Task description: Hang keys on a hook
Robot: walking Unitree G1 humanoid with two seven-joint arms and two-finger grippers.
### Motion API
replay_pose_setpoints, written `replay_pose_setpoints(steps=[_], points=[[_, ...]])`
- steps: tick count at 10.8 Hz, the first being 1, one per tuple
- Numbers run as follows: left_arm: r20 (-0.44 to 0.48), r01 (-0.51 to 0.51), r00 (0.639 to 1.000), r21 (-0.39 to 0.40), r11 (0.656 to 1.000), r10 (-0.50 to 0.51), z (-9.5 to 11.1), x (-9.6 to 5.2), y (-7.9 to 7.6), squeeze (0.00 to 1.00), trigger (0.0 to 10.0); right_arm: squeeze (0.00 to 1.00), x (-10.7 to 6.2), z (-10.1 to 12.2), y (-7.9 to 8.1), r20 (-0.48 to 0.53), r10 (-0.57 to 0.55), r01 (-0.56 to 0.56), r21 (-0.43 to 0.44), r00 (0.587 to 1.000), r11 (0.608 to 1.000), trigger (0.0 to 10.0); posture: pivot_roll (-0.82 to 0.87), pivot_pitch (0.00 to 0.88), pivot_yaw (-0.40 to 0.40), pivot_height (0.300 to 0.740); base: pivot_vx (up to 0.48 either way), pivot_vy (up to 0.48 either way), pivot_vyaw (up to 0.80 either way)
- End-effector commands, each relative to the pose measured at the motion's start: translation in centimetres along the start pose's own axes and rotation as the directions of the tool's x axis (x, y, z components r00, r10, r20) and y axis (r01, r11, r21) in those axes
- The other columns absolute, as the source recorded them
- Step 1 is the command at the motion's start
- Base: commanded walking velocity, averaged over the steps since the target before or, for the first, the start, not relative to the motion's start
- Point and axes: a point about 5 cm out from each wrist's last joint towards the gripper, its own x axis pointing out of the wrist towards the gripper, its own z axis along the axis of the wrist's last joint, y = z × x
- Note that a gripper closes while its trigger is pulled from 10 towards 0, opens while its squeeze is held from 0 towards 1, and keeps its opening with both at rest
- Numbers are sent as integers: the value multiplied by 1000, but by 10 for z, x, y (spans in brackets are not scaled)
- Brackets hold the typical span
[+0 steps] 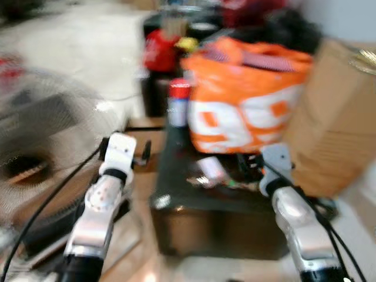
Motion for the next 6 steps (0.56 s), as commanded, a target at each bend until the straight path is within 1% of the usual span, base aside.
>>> replay_pose_setpoints(steps=[1, 3, 4, 5, 6], points=[[18, 19, 1000, 7, 1000, -19, 6, 2, -2, 0, 10000, 0, 1, 3, -3, 3, -20, 20, 4, 1000, 1000, 10000, -101, 0, 15, 740, 341, 0, 0], [15, 21, 1000, 10, 1000, -21, 5, 3, -1, 0, 10000, 0, 2, 3, -5, 2, -29, 29, 11, 1000, 1000, 10000, -103, 0, 15, 740, 347, 0, 0], [12, 19, 1000, 15, 1000, -19, 5, 4, 0, 0, 10000, 0, 2, 2, -4, -4, -14, 14, 4, 1000, 1000, 10000, -104, 0, 16, 740, 296, 0, 0], [6, 24, 1000, 22, 999, -24, 4, 4, -1, 0, 10000, 0, 2, 1, -3, -7, 21, -21, -6, 1000, 1000, 10000, -105, 0, 16, 740, 247, 0, 0], [-3, 34, 999, 28, 999, -34, 2, 5, -3, 0, 10000, 0, 2, -1, -3, -23, 49, -50, -38, 999, 998, 10000, -106, 0, 14, 740, 0, 0, 0]])
